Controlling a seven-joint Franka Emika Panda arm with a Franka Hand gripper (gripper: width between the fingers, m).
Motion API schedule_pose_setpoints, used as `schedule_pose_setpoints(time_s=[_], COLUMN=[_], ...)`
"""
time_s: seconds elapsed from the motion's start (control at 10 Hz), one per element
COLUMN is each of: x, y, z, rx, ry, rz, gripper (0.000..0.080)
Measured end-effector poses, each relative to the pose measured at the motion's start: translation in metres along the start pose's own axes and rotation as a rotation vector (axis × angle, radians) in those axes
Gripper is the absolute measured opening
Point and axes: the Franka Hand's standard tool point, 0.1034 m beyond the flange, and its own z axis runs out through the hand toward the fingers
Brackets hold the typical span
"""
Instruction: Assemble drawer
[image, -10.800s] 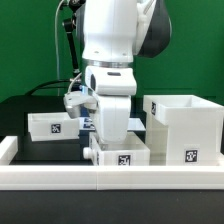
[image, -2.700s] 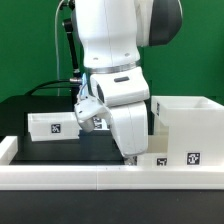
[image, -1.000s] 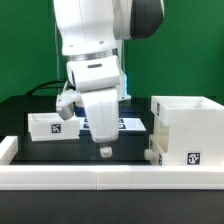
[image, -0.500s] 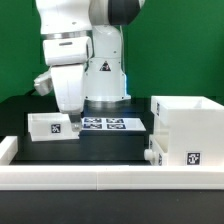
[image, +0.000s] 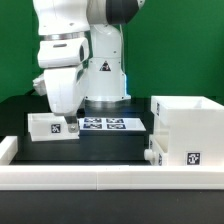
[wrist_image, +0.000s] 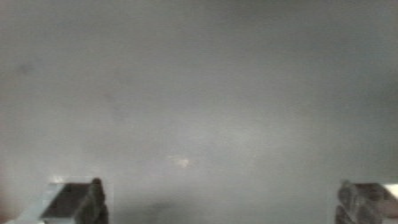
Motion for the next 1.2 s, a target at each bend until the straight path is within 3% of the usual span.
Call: schedule_pose_setpoints(time_s=[0.2, 0.4, 0.8, 1.2], x=[0.0, -0.013, -0.016, -0.012], y=[0.0, -0.013, -0.038, -0.037], z=[0.0, -0.003, 0.001, 0.002], rx=[0.001, -0.025, -0.011, -0.004], ry=[0.001, 0.007, 0.022, 0.034], rz=[0.127, 0.373, 0.771, 0.984], gripper=[0.0649, 0.0649, 0.0649, 0.0649])
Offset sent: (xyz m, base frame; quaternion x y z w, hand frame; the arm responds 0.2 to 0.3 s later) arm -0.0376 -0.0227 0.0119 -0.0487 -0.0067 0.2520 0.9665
